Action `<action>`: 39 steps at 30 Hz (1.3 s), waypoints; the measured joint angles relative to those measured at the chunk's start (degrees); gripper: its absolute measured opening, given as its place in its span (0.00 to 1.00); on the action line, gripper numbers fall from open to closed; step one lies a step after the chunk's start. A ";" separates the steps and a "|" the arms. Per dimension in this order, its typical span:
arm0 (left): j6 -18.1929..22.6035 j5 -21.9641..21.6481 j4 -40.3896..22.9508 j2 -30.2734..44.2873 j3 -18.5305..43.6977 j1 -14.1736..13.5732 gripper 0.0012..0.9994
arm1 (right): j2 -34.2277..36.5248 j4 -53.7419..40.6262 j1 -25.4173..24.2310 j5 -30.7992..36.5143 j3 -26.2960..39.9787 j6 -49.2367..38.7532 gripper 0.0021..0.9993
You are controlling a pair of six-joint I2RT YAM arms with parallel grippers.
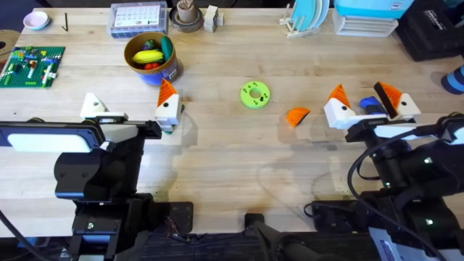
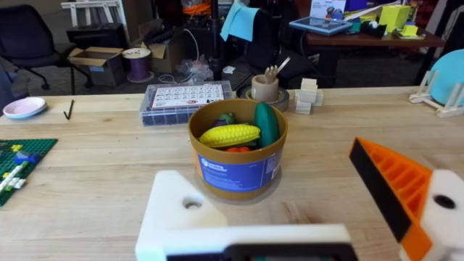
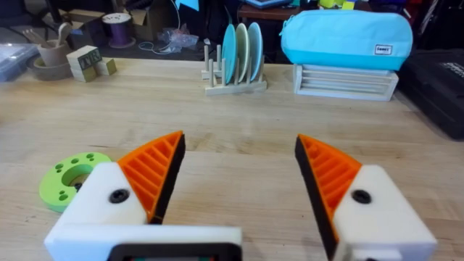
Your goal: Pick up the gripper from the table and insert it into the empty holder that is missing its gripper. Then pick up a screw, insert it into the mounting hole, and use the screwdriver to tighten it. Finally, clean up the table by picking up the vegetable and placing it into the bucket.
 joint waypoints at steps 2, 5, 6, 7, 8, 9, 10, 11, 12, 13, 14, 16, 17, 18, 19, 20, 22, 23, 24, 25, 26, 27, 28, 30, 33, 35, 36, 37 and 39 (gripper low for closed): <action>0.00 0.00 0.00 0.00 0.00 0.00 0.99 | 0.00 0.00 0.00 0.00 0.00 0.00 0.98; 0.00 0.00 0.00 0.00 0.00 0.00 0.99 | 0.00 -0.20 0.00 0.00 0.04 0.00 0.98; 0.00 0.00 0.05 0.00 0.00 0.00 0.99 | 0.00 -0.20 0.00 0.02 0.04 0.00 0.98; 0.00 0.00 0.28 0.00 0.00 0.00 0.99 | 0.00 -0.20 0.00 0.02 0.04 0.00 0.98; 0.00 0.00 0.82 0.00 0.00 0.00 0.99 | 0.00 -0.20 0.00 0.02 0.04 0.00 0.98; 0.00 0.00 1.73 0.00 0.00 0.00 0.99 | 0.00 -0.20 0.00 0.02 0.04 0.00 0.98; -0.02 0.02 2.54 0.00 0.00 0.00 0.99 | 0.00 -0.20 0.00 0.02 0.04 0.00 0.98; 0.00 0.02 3.14 0.00 0.00 0.00 0.99 | 0.00 -0.23 0.00 0.02 0.04 0.00 0.98; 0.00 0.02 3.20 0.00 0.02 0.00 0.99 | -0.02 -0.34 0.00 0.02 0.06 0.00 0.98; 0.00 0.02 2.82 0.00 0.02 0.00 0.99 | 0.00 -0.61 0.00 0.04 0.11 0.00 0.98; -0.02 0.02 1.96 0.00 0.02 0.00 0.99 | 0.00 -0.88 0.00 0.16 0.20 0.00 0.98; -0.01 0.04 -0.81 0.00 0.11 0.00 0.99 | -0.01 -1.39 0.00 0.28 0.45 -0.01 0.98; 0.00 0.06 -2.68 0.00 0.28 0.00 0.99 | 0.00 -1.49 0.00 0.28 0.50 -0.02 0.98; 0.00 0.08 -5.46 0.00 0.70 0.00 0.99 | 0.00 -1.49 0.00 0.28 0.55 -0.02 0.98; 0.02 0.20 -6.96 0.13 1.37 0.00 0.99 | 0.00 -1.65 0.00 0.26 0.61 -0.01 0.98; 0.06 0.12 -9.60 0.17 2.73 0.00 0.99 | 0.00 -1.99 0.00 0.24 0.77 -0.01 0.98; 0.68 0.15 -22.90 1.67 10.11 0.00 0.99 | 0.08 -7.42 0.00 -0.33 3.26 0.00 0.98; 0.90 0.15 -25.30 2.77 12.19 0.00 0.99 | 0.21 -10.51 0.00 -0.46 4.54 0.00 0.98; 1.09 0.14 -28.19 4.45 14.83 0.00 0.99 | 0.54 -13.68 0.00 -0.60 5.92 0.01 0.98; 1.24 0.14 -30.42 6.21 17.18 0.00 0.99 | 1.25 -16.28 0.00 -0.78 7.41 0.02 0.98; 1.50 0.06 -37.69 13.64 25.31 0.00 0.99 | 4.66 -23.30 0.00 -0.92 13.71 0.00 0.98; 1.51 0.06 -39.64 16.58 27.94 0.00 0.99 | 6.14 -25.62 0.00 -0.94 16.53 0.00 0.98; 1.53 0.20 -41.05 19.31 30.18 0.00 0.99 | 7.45 -27.61 0.00 -0.94 18.91 -0.02 0.98; 1.51 1.29 -46.78 31.91 40.11 0.00 0.99 | 14.28 -35.41 0.00 -1.14 29.58 -0.02 0.98; 1.58 1.73 -51.34 40.11 47.38 0.00 0.99 | 20.17 -40.59 0.00 -1.31 37.10 -0.02 0.98; 1.68 1.77 -53.33 45.09 52.08 0.00 0.99 | 23.67 -42.71 0.00 -1.30 41.16 -0.02 0.98; 1.68 1.77 -53.63 47.03 53.81 0.00 0.99 | 25.08 -43.30 0.00 -1.31 42.72 -0.04 0.98; 1.70 1.79 -53.67 48.78 55.24 0.00 0.99 | 26.49 -43.54 0.00 -1.31 44.10 -0.13 0.98; 1.70 1.79 -53.64 51.55 56.97 0.00 0.99 | 28.15 -43.34 0.00 -1.31 45.47 -0.99 0.98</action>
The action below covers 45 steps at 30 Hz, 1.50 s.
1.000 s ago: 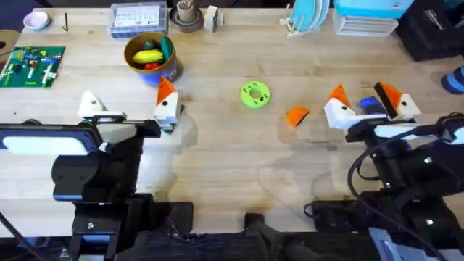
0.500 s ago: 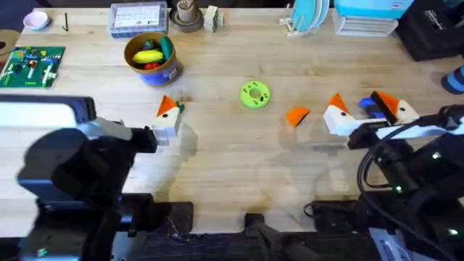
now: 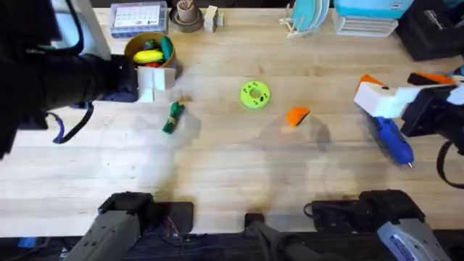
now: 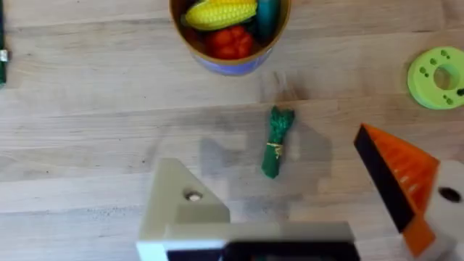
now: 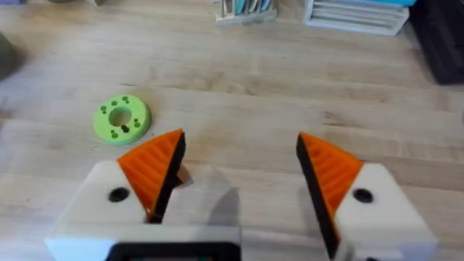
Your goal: Pick up the gripper from the table and insert it into the empty holder that is missing its gripper. Then pick up a screw, insert it into the mounting hole, and use the screwdriver to tighten it. Finally, clean up the table by picking up the vegetable and placing it into the bucket.
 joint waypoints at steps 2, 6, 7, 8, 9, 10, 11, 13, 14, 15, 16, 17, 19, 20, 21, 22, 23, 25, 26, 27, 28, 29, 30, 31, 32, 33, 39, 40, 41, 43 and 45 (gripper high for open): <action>-0.02 0.02 -0.13 2.23 0.32 0.00 0.99 | 0.58 -0.11 0.00 0.00 0.23 -0.99 0.98; -0.46 0.20 -2.15 6.42 0.32 0.00 0.99 | 0.65 -0.37 0.00 0.00 0.23 -2.02 0.98; -0.56 0.22 -2.59 7.42 0.32 0.00 0.99 | 0.65 -0.43 0.00 0.00 0.23 -2.08 0.98; -0.85 0.38 -3.03 8.66 0.32 0.00 0.99 | 0.65 -0.50 0.00 0.00 0.23 -2.22 0.98; -1.35 0.64 -3.34 9.74 0.32 0.00 0.99 | 0.65 -0.50 0.00 0.00 0.23 -2.29 0.98; -2.01 1.13 -3.69 10.89 0.32 0.00 0.99 | 0.66 -0.52 0.00 0.00 0.23 -2.39 0.98; -2.81 1.67 -3.96 12.32 0.29 0.00 0.99 | 0.65 -0.52 0.00 0.00 0.23 -2.49 0.98; -4.07 2.81 -3.98 15.35 0.11 0.00 0.99 | 0.65 -0.52 0.00 0.00 0.23 -2.67 0.98; -4.65 3.23 -3.96 17.28 -0.14 0.00 0.99 | 0.65 -0.52 0.00 0.00 0.23 -2.71 0.98; -4.98 3.48 -3.82 18.73 -0.42 0.00 0.99 | 0.65 -0.52 0.00 0.00 0.23 -2.85 0.98; -5.29 3.77 -3.44 20.46 -0.87 0.00 0.99 | 0.65 -0.52 0.00 0.00 0.23 -2.91 0.98; -5.49 4.05 -2.87 22.10 -1.45 0.00 0.99 | 0.65 -0.52 0.00 0.00 0.23 -2.91 0.98; -5.72 4.35 -0.94 24.82 -2.89 0.00 0.99 | 0.67 -0.52 0.00 0.00 0.23 -2.92 0.98; -5.85 4.45 0.50 26.25 -3.76 0.00 0.99 | 0.65 -0.52 0.00 0.00 0.23 -2.91 0.98; -5.88 4.46 1.64 27.48 -4.54 0.00 0.99 | 0.65 -0.52 0.00 0.00 0.23 -2.92 0.98; -5.95 4.48 2.62 28.45 -5.13 0.00 0.99 | 0.65 -0.52 0.00 0.00 0.23 -2.91 0.98; -6.07 4.49 3.54 29.56 -5.73 0.00 0.99 | 0.65 -0.54 0.00 0.00 0.23 -2.92 0.98; -6.26 4.52 4.65 31.42 -6.44 0.00 0.97 | 0.65 -0.55 0.00 0.00 0.23 -2.91 0.98; -6.53 4.55 4.85 32.19 -6.62 0.00 0.89 | 0.65 -0.57 0.00 0.00 0.23 -2.92 0.98; -6.50 4.61 4.99 32.82 -6.68 0.00 0.76 | 0.65 -0.57 0.00 0.00 0.23 -2.91 0.98; -6.47 4.63 5.19 33.37 -6.68 0.00 0.65 | 0.65 -0.59 0.00 0.00 0.23 -2.91 0.98; -6.55 4.72 5.47 33.76 -6.68 0.00 0.56 | 0.65 -0.61 0.00 0.00 0.23 -2.93 0.98; -6.59 4.84 5.60 33.89 -6.68 0.00 0.49 | 0.65 -0.61 0.00 0.00 0.23 -2.91 0.98; -6.52 5.14 5.71 33.89 -6.70 0.00 0.38 | 0.65 -0.63 0.00 0.00 0.23 -2.91 0.98; -6.64 5.35 5.79 33.87 -6.70 0.00 0.29 | 0.65 -0.65 0.00 0.00 0.23 -2.91 0.98; -6.72 5.68 5.86 33.87 -6.70 0.00 0.15 | 0.65 -0.65 0.00 0.00 0.23 -2.91 0.98; -6.69 5.99 6.10 33.89 -6.70 0.00 0.01 | 0.65 -0.68 0.00 0.00 0.23 -2.93 0.98; -6.69 5.99 6.08 33.87 -6.70 0.00 0.01 | 0.65 -0.68 0.00 0.00 0.23 -2.91 0.98; -6.69 5.98 6.05 33.83 -6.70 0.00 0.01 | 0.65 -0.68 0.00 0.00 0.23 -2.91 0.98; -6.69 5.98 6.01 33.29 -6.70 0.00 0.01 | 0.67 -0.68 0.00 0.00 0.23 -2.92 0.98; -6.59 6.75 5.05 28.31 -6.72 0.00 0.01 | 0.65 -0.68 0.00 0.00 0.23 -2.92 0.98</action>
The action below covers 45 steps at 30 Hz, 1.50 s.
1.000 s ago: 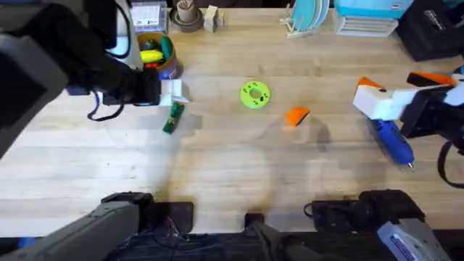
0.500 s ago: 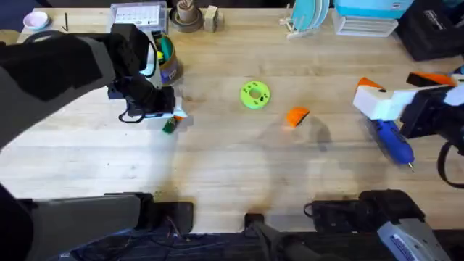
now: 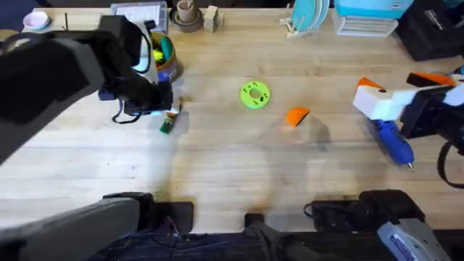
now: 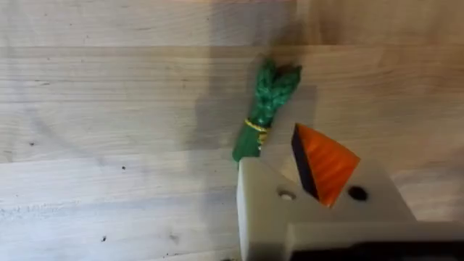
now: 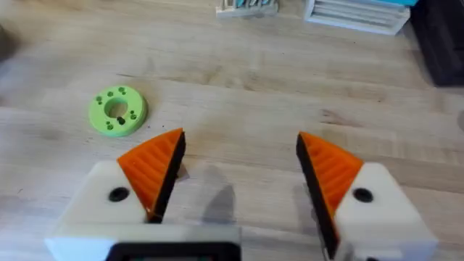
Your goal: Pick up the gripper from the table and insert it into the empty holder that is missing its gripper. Then pick up a screw, insert it into the mounting hole, and use the screwdriver to tighten it. Finally, clean up the table by picking up the vegetable and placing it into the bucket.
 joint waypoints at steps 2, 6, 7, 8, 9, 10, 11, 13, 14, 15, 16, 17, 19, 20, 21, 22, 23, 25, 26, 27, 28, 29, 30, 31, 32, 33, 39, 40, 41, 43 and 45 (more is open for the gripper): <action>0.44 1.22 -0.56 -5.11 -0.02 0.00 0.01 | 0.00 0.00 0.00 0.00 0.00 0.01 0.98; 1.43 5.41 -0.94 -22.73 -0.02 0.00 0.45 | 0.00 0.00 0.00 0.00 0.00 0.01 0.98; 1.44 6.37 -0.87 -25.52 -0.02 0.00 0.60 | 0.00 0.00 0.00 0.00 0.00 0.01 0.98; 1.44 7.53 -0.72 -28.30 -0.02 0.00 0.76 | 0.00 0.00 0.00 0.00 0.00 -0.01 0.98; 1.43 8.77 -0.51 -30.92 -0.02 0.00 0.92 | 0.00 0.00 0.00 0.00 0.00 0.01 0.98; 1.43 9.95 -0.34 -32.92 -0.02 0.00 0.97 | 0.02 0.00 0.00 0.00 0.00 0.01 0.98; 1.43 11.29 0.09 -35.20 -0.02 0.00 0.99 | 0.00 0.00 0.00 0.00 0.00 0.01 0.98; 1.42 13.53 1.16 -38.76 -0.02 0.00 0.98 | 0.00 0.00 0.00 0.00 0.00 0.01 0.98; 1.43 14.49 1.55 -40.39 -0.02 0.00 0.93 | 0.00 0.00 0.00 0.00 0.00 -0.01 0.98; 1.42 15.32 1.84 -41.85 -0.02 0.00 0.81 | 0.00 0.00 0.00 0.00 0.00 0.01 0.98; 1.41 15.87 2.09 -42.99 -0.02 0.00 0.67 | 0.00 0.00 0.00 0.00 0.00 -0.01 0.98; 1.46 16.34 2.22 -43.92 -0.02 0.00 0.53 | 0.02 0.00 0.00 0.00 0.00 0.00 0.98; 1.47 17.10 2.29 -45.04 -0.02 0.00 0.23 | 0.00 0.00 0.00 0.00 0.00 0.01 0.98; 1.43 17.29 2.27 -45.34 -0.02 0.00 0.08 | 0.00 0.00 0.00 0.00 0.00 0.01 0.98; 1.36 17.41 2.29 -45.48 -0.02 0.00 0.02 | 0.00 -0.02 0.00 0.00 0.00 0.01 0.98; 1.17 17.56 2.29 -45.52 -0.02 0.00 0.01 | 0.00 -0.16 0.00 0.00 0.00 0.01 0.98; 0.70 17.65 2.29 -45.48 -0.02 0.00 0.01 | 0.02 -0.44 0.00 0.00 0.00 0.01 0.98; 0.12 17.68 2.31 -45.46 -0.02 0.00 0.15 | 0.00 -1.54 0.00 0.00 0.00 0.01 0.98; -0.15 17.76 2.29 -45.48 -0.02 0.00 0.30 | 0.02 -2.04 0.00 0.00 0.00 0.01 0.98; -0.33 17.83 2.30 -45.46 -0.02 0.00 0.45 | 0.00 -2.49 0.00 0.00 0.00 0.00 0.98; -0.84 18.06 3.22 -45.47 -0.02 0.00 0.92 | 0.00 -4.56 0.00 0.00 0.00 -0.01 0.98; -1.19 18.15 3.91 -45.48 -0.02 0.00 0.97 | 0.00 -5.55 0.00 0.00 0.00 -0.01 0.98; -1.30 18.19 4.49 -45.46 -0.02 0.00 0.99 | 0.00 -6.57 0.00 0.00 0.00 -0.01 0.98; -1.35 18.26 4.92 -45.46 -0.02 0.00 0.99 | 0.00 -7.89 0.00 0.00 0.00 -0.01 0.98; -1.36 18.28 5.09 -45.48 -0.02 0.00 0.99 | 0.00 -9.04 0.00 0.00 0.00 -0.01 0.98; -1.39 18.30 5.18 -45.48 -0.02 0.00 0.99 | 0.00 -10.24 0.00 0.00 0.00 -0.01 0.98; -1.40 18.30 5.58 -45.48 -0.02 0.00 0.99 | 0.00 -19.82 0.00 0.00 0.00 -0.01 0.98; -1.41 18.32 6.13 -45.48 -0.02 0.00 0.99 | 0.00 -21.53 0.00 0.00 0.00 -0.01 0.98; -1.42 18.32 6.92 -45.46 -0.02 0.00 0.99 | 0.00 -22.54 0.00 0.00 0.00 -0.01 0.98; -1.85 18.35 8.70 -45.48 -0.02 0.00 0.99 | 0.02 -22.70 0.00 0.00 0.00 -0.01 0.98; -3.19 18.39 8.67 -45.47 -0.03 0.00 0.99 | 0.00 -22.71 0.00 0.00 0.00 -0.01 0.98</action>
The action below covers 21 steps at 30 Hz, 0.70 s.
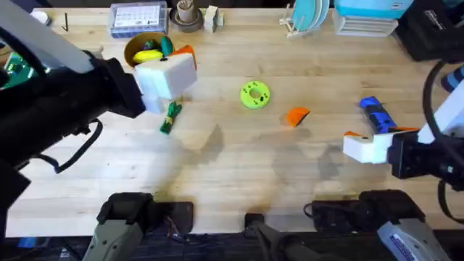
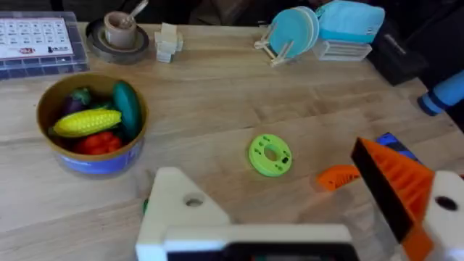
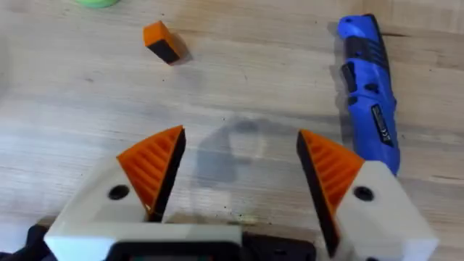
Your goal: Pick up the gripper from the table and insert it into the empty holder that is missing its gripper. Then pick up a screw, insert it into the mounting hole, and use the screwdriver to tighten it. Finally, clean up the table by picking up the vegetable and placing it into the bucket.
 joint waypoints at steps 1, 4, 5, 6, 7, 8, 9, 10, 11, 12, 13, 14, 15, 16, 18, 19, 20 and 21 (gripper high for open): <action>-0.88 0.01 -0.06 0.00 -0.01 0.00 0.99 | 0.00 0.00 0.00 0.00 0.00 0.00 0.98; -3.36 0.10 -0.32 0.00 -0.01 0.00 0.99 | 0.00 0.00 0.00 0.00 0.00 0.00 0.98; -3.91 0.11 -0.24 -0.01 -0.01 0.00 0.99 | 0.00 0.00 0.00 0.00 0.00 0.00 0.98; -4.39 0.09 -0.11 0.01 -0.01 0.00 0.99 | 0.00 0.00 0.00 0.00 0.00 0.00 0.98; -4.67 0.09 0.03 0.01 -0.01 0.00 0.99 | 0.00 0.00 0.00 0.00 0.00 0.00 0.98; -4.97 0.07 0.07 -0.01 -0.01 0.00 0.99 | 0.02 0.00 0.00 0.00 0.00 0.00 0.98; -5.28 0.07 0.25 0.00 -0.04 0.00 0.99 | 0.00 0.00 0.00 0.00 0.00 0.00 0.98; -5.55 0.05 1.05 0.00 -0.08 0.00 0.99 | 0.00 0.00 0.00 0.00 0.00 0.00 0.98; -5.75 0.03 2.45 -0.01 -0.15 0.00 0.99 | 0.00 0.00 0.00 0.00 0.00 0.00 0.98; -5.88 -0.20 4.18 0.01 -0.15 0.00 0.99 | 0.00 0.00 0.00 0.00 0.00 0.00 0.98; -5.91 -0.60 5.46 0.01 -0.15 0.00 0.99 | 0.01 0.00 0.00 0.00 0.00 0.00 0.98; -5.94 -1.26 6.36 -0.01 -0.15 0.00 0.99 | 0.00 0.00 0.00 0.00 0.00 0.00 0.98; -5.94 -1.55 6.96 0.04 -0.15 0.00 0.99 | 0.00 0.00 0.00 0.00 0.00 0.00 0.98; -5.91 -1.94 7.30 0.09 -0.15 0.00 0.99 | 0.00 0.00 0.00 0.00 0.00 0.00 0.98; -5.71 -2.96 8.23 0.25 -0.17 -0.15 0.99 | 0.02 0.00 0.00 0.00 0.00 0.00 0.98; -5.53 -3.43 9.05 0.39 -0.19 -0.37 0.99 | 0.00 0.00 0.00 0.00 0.00 0.00 0.98; -5.23 -4.00 9.87 0.43 -0.27 -0.69 0.99 | 0.00 0.00 0.00 0.00 0.00 0.00 0.98; -4.97 -4.47 10.83 0.43 -0.51 -1.17 0.99 | 0.02 0.00 0.00 0.00 0.00 0.00 0.98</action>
